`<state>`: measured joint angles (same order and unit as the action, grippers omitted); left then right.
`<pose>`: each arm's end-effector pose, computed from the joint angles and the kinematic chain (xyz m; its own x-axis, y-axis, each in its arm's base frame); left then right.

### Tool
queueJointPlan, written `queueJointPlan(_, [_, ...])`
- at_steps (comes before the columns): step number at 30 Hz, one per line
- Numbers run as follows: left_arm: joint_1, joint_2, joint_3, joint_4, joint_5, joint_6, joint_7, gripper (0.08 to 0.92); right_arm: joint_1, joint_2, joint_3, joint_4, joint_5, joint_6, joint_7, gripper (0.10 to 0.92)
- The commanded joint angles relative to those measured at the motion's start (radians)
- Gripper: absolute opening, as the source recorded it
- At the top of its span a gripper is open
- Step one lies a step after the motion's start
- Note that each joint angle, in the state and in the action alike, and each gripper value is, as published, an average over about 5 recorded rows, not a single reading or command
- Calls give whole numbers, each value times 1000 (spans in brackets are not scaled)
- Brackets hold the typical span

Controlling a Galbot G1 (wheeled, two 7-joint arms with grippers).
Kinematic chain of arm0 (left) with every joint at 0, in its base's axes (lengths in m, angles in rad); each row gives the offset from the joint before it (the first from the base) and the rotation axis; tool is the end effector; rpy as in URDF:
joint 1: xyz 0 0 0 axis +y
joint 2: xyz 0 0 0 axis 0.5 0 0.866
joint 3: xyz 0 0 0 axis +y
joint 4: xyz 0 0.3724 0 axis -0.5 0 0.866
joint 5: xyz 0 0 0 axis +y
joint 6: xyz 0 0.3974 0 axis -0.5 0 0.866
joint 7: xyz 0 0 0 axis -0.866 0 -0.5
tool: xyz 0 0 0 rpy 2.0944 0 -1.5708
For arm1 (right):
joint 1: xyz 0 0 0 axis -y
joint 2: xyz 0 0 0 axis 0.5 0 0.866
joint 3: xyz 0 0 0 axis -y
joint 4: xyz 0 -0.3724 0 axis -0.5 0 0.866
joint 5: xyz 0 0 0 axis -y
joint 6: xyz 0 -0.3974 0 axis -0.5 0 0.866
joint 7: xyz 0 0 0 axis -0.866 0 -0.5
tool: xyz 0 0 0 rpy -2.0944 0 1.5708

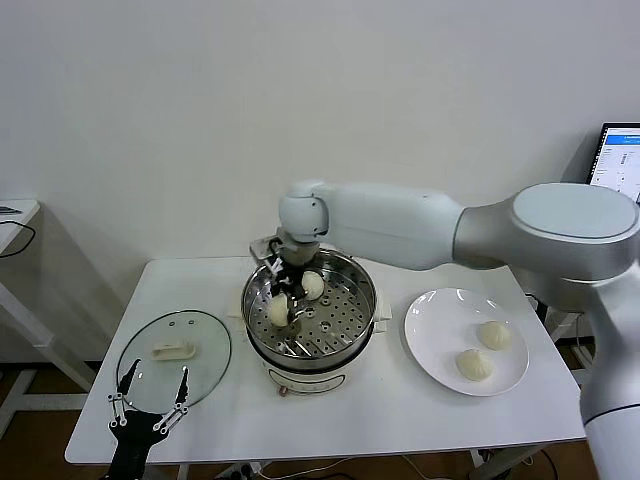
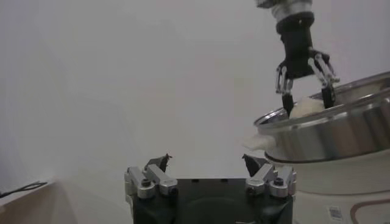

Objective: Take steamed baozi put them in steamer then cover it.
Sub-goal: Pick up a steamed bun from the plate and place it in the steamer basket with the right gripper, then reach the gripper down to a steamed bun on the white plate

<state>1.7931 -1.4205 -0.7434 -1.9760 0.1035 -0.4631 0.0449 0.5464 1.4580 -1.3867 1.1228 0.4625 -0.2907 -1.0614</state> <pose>0.1251 0.1110 -0.3898 -0.9918 0.0610 -0.1120 0.0175 0.9350 0.3543 0.5817 0.2743 -0.1060 -0.0117 -0.2268 0.9739 -0.8244 -0.5490 -0.1377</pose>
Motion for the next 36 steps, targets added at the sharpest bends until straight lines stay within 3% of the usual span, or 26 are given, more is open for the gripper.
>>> queueJointPlan(1, [0, 0, -2, 1, -1, -2, 0, 823, -32, 60, -29, -30, 8, -19, 46, 659])
queueJointPlan(4, [0, 0, -3, 1, -1, -3, 0, 823, -30, 61, -30, -33, 11, -19, 50, 674])
queueJointPlan(8, [0, 0, -5, 0, -1, -3, -1, 823, -21, 40, -25, -16, 11, -19, 54, 763])
queueJointPlan(13, [1, -2, -6, -2, -1, -2, -1, 823, 24, -64, 15, 69, -6, -14, 38, 819])
queueJointPlan(19, [-7, -4, 2, 1, -1, -2, -1, 823, 15, -307, 272, 181, -294, 116, -97, 823])
queueJointPlan(23, [-13, -2, 6, 3, -1, 1, -1, 823, -26, -493, 426, 213, -395, 192, -208, 823])
queueJointPlan(30, [-11, -2, 14, 5, 3, 1, -1, 823, -135, -734, 599, 46, -372, 279, -393, 823])
queueJointPlan(36, [-10, -2, 14, 8, 4, -1, -1, 823, -261, -815, 636, -77, -418, 379, -429, 823])
